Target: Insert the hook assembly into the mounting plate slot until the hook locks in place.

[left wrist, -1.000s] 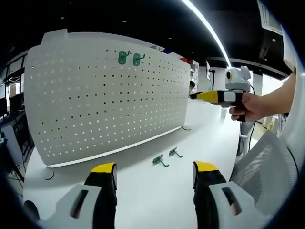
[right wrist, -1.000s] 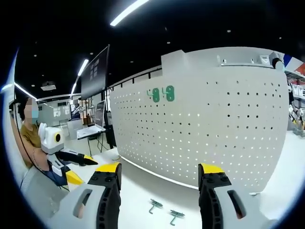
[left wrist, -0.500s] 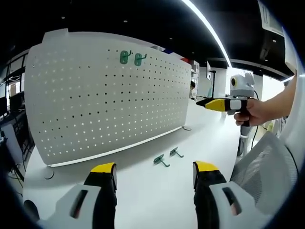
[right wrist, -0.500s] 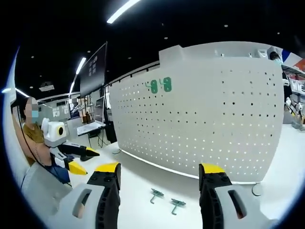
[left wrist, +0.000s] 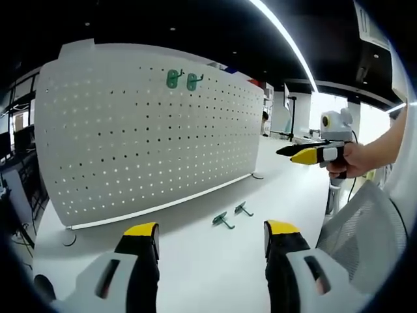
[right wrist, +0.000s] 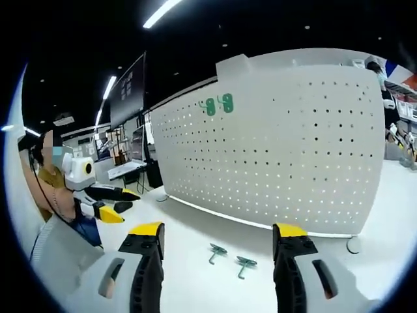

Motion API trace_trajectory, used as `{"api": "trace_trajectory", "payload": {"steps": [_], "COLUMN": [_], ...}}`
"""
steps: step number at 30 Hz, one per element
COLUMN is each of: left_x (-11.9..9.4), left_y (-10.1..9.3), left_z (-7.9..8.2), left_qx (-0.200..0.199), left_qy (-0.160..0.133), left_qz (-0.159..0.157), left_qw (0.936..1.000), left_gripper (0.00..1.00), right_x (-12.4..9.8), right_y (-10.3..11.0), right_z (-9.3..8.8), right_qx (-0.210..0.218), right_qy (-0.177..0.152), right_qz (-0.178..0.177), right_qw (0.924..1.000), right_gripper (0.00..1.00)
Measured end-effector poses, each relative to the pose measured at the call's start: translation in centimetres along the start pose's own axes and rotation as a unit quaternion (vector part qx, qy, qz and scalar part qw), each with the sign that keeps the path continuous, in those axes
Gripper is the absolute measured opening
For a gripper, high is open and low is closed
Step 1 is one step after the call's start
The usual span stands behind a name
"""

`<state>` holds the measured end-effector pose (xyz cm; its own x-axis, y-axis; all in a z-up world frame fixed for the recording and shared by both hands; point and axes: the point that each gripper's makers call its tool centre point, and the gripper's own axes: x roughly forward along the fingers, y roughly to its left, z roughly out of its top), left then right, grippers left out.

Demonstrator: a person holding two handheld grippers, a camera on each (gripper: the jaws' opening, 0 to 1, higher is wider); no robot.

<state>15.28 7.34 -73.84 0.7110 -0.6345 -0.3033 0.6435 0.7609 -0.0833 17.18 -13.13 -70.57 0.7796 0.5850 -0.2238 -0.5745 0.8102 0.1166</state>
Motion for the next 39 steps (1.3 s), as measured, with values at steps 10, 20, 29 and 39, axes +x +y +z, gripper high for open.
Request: {"api": "trace_trajectory", "payload": {"steps": [10,20,29,39], "left_x": [0.0,-0.1,-0.2,-0.1], "left_y": [0.0,0.3,0.4,0.3], "left_z": [0.2,-0.1,-0.4,-0.5], "left_qx": [0.003,-0.001,-0.002,0.007], "left_qy": [0.002,0.007,0.014,0.024], "left_qz": [-0.003,-0.002,-0.008,-0.024], "left_qw": [1.0000,1.0000,0.9999,0.9994], "left_gripper": [0.67,0.67,0.68,0.68], "right_x": [-0.5,-1.0,-1.4,-1.5], "right_y": [-0.1,0.2,0.4,0.8], "right_z": [-1.2,-2.3,-3.3,-4.0], "right_qx": [0.000,0.003,0.002,0.005], "right_qy": [0.014,0.031,0.044,0.055], "right_qz": [0.004,0.005,0.006,0.003], "right_qw": [0.9999,0.9995,0.9990,0.9985], "right_gripper": [0.66,0.66,0.66,0.66]}}
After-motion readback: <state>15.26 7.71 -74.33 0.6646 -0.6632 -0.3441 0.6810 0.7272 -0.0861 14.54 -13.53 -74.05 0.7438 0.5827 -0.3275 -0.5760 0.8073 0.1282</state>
